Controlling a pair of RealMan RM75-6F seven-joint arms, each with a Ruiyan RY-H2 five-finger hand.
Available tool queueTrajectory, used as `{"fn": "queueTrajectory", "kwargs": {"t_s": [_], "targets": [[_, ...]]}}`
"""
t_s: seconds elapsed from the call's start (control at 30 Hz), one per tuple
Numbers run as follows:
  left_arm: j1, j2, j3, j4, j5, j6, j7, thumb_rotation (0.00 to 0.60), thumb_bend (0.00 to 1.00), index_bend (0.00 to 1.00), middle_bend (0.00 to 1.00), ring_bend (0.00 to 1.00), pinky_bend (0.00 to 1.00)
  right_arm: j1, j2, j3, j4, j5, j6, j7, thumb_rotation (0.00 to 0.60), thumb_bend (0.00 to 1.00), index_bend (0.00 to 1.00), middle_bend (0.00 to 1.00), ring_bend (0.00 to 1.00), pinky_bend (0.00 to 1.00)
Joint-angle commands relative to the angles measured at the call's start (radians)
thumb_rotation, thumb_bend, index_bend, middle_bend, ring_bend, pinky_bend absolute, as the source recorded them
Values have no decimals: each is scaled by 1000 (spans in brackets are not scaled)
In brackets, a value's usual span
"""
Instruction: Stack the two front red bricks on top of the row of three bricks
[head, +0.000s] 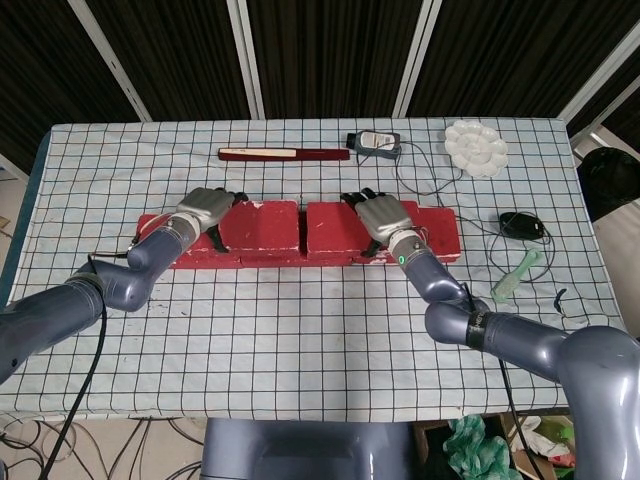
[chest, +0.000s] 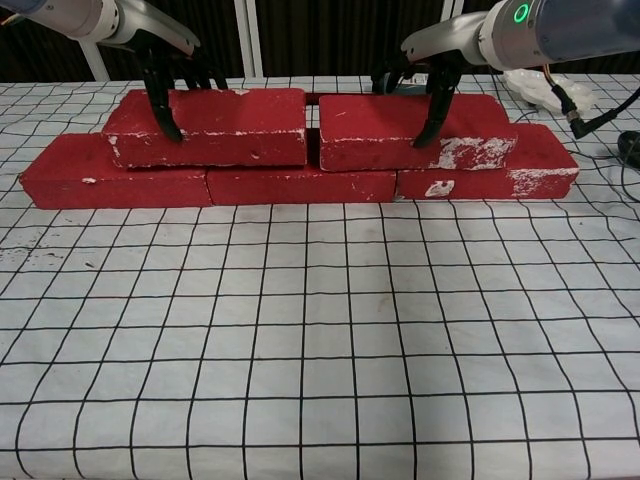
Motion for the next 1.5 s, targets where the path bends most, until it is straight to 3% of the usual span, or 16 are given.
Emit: {"fn": "queueTrajectory", "kwargs": {"t_s": [0.03,1.5], "targets": [[-3,-3,3,2,-5,-1,3,600,192,131,158,67,180,-2,3,2,-5,-5,1,4,600,92,0,76,17,149],[-21,-16,4,-3,-31,-10,9,600,192,121,156,65,180,-21,27,8,-37,-37,34,13,600,78,0,73,9,140]]}}
